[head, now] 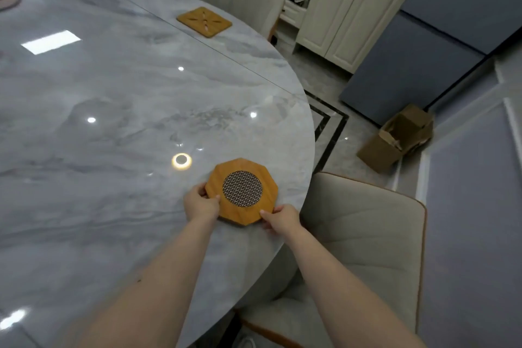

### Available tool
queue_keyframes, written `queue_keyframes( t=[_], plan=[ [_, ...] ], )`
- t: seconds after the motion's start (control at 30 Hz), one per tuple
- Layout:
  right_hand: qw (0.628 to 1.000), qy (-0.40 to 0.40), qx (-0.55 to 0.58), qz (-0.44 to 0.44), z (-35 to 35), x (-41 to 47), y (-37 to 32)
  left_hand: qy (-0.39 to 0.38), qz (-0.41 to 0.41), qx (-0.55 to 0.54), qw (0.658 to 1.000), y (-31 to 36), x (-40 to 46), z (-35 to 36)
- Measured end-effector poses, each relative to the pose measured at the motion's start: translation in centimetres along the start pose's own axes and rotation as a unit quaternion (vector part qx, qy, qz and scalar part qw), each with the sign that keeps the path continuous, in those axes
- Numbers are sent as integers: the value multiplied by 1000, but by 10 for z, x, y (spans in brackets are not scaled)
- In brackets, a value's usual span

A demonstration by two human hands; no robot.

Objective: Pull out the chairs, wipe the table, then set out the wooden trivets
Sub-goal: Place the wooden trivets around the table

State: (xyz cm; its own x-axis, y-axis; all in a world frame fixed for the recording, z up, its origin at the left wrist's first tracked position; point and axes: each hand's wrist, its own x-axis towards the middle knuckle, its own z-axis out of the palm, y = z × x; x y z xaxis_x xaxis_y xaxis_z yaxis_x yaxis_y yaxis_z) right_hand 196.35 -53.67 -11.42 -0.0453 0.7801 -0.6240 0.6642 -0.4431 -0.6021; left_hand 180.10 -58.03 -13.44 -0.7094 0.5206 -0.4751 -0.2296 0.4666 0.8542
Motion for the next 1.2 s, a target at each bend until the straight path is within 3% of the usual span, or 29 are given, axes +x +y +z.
queue_keyframes(
  t=[0.17, 0.47, 0.6, 0.87, 1.03, 1.2],
  plan=[
    [994, -46, -96, -23, -10, 10, -1, 37, 51, 50, 997, 3, 3, 9],
    [976, -60, -203, -58, -9, 12, -6, 71, 49, 9, 996, 4, 1, 11],
    [951, -68, -290, -86, -10, 9, -11, 68, 47, -1, 997, 3, -1, 11],
    [941, 2, -261, -217, -45, 32, -34, 125, 40, 23, 991, -7, -20, 16],
    [886, -80, -333, -312, -59, 54, -41, 187, 71, 49, 979, -13, -43, 39],
    [824, -178, -390, -371, -65, 65, -39, 160, 86, 117, 976, -31, -65, 67]
  ],
)
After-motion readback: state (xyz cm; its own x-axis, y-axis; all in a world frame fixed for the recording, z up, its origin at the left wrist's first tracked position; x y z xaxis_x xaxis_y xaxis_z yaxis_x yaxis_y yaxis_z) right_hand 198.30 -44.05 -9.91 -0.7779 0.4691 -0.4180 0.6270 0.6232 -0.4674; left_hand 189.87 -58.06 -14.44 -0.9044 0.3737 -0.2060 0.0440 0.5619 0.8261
